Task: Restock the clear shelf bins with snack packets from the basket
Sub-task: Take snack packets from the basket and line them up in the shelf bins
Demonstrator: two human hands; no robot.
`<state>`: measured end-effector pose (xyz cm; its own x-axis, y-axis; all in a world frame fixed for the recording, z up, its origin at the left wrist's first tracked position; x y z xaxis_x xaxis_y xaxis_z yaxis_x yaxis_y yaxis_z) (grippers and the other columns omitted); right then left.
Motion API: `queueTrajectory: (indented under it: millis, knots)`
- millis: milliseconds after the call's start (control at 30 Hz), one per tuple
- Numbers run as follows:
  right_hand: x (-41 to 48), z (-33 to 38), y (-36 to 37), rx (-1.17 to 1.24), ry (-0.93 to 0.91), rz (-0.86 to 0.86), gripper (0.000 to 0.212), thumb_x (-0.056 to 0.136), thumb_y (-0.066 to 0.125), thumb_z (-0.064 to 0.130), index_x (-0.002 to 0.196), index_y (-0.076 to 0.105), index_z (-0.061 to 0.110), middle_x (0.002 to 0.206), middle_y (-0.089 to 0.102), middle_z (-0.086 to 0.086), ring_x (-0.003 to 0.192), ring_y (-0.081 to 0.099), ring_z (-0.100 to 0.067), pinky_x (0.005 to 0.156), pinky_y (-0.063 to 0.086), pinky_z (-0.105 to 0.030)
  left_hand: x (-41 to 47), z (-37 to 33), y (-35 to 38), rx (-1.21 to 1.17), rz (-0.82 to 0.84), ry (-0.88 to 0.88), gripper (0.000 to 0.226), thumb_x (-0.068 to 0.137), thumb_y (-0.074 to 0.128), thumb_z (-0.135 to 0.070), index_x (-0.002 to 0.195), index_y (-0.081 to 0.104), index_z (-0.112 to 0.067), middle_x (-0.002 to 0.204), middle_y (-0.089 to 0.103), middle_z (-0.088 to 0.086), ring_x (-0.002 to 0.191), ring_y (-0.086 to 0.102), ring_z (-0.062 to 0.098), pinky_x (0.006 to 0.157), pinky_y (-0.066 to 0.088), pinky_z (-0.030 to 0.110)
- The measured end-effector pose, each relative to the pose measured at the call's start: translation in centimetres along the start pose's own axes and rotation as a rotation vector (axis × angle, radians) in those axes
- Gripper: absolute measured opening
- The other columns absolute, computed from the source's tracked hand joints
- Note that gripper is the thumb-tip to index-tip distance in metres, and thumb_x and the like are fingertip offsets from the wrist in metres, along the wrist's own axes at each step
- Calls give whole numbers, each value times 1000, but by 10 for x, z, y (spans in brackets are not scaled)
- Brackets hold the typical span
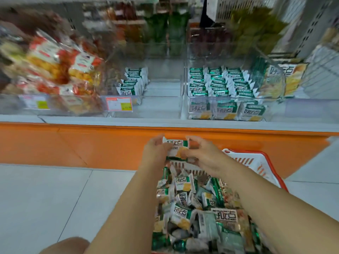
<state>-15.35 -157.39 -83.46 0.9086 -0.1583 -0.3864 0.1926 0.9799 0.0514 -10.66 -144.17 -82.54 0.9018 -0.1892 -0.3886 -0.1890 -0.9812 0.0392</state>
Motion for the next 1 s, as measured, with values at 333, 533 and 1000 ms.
queueTrajectory:
  millis: [333,533,1000]
  knots:
    - [-57,161,54,-527,-533,14,15,83,70,18,85,57,24,76,66,-9,78,70,-24,77,56,-37,-48,-129,-57,-81,168,444,40,89,56,4,108,62,-30,126,58,6,92,58,17,74,48,28]
    - [-17,208,78,-690,-662,-68,19,82,71,17,77,56,27,79,56,-10,80,63,-36,76,54,-45,-21,-134,-89,-137,-102,546,34,92,57,-6,119,56,-27,117,61,-11,99,59,0,84,46,22]
    - [161,191,126,-906,-589,-75,27,76,77,14,68,53,24,80,55,-2,75,49,-17,68,39,-30,62,-125,-127,400,-449,540,45,93,59,-17,136,49,-23,141,38,3,125,34,6,87,16,-1]
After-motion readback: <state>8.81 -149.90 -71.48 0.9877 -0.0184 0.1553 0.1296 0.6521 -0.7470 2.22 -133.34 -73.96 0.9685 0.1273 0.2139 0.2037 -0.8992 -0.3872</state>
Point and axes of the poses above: each hand's wrist, its own x-axis towards the middle knuckle, its own y-axis out of the palm, z = x × y, the point moved 7 cm from there along x, towards the middle knuckle
